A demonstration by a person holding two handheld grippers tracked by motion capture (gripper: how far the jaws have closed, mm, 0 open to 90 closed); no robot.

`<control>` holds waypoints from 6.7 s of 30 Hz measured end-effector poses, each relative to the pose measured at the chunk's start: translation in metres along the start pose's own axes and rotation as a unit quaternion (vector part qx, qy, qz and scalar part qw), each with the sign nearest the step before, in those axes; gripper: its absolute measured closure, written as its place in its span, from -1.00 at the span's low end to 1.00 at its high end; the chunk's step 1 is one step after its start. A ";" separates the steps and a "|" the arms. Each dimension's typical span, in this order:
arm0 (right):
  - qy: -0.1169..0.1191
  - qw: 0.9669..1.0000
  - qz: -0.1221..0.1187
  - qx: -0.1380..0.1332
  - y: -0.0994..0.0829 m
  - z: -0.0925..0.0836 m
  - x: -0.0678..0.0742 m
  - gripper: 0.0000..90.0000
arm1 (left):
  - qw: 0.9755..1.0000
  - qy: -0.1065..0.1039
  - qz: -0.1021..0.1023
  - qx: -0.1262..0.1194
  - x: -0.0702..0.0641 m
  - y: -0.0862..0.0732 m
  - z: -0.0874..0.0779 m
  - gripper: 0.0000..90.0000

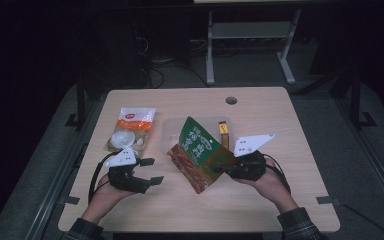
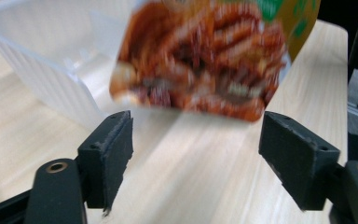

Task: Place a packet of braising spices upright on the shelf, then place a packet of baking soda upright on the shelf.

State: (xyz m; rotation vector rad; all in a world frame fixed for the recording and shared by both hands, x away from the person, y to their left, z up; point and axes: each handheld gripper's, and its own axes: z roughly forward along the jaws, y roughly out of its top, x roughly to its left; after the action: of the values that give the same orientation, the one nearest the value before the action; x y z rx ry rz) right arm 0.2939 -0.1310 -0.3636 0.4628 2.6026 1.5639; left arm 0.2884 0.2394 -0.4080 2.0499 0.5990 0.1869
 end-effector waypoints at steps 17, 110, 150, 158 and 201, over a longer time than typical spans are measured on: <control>-0.023 0.999 -0.018 -0.021 0.025 -0.028 -0.005 0.99 | 0.998 0.031 0.016 0.057 0.001 -0.024 0.002 -0.63; -0.065 0.995 -0.016 0.076 0.074 0.082 -0.076 0.18 | 0.993 0.046 0.029 0.105 0.007 -0.034 0.015 -0.68; -0.061 0.993 0.026 0.097 -0.026 0.045 -0.005 -0.36 | 0.991 0.057 0.019 0.120 0.011 -0.036 0.014 -0.67; -0.072 0.990 0.053 0.113 -0.060 0.032 0.011 -0.39 | 0.989 0.087 -0.009 0.119 0.024 -0.030 0.007 -0.67; -0.141 0.979 0.109 0.103 -0.097 -0.003 0.025 -0.48 | 0.959 0.231 -0.147 0.078 0.215 -0.030 -0.001 -0.55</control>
State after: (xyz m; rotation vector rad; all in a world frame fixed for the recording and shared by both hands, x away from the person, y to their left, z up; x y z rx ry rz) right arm 0.2486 -0.1685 -0.4444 0.9412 2.5669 1.1751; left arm 0.4649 0.3572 -0.4551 2.0436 1.2323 0.4606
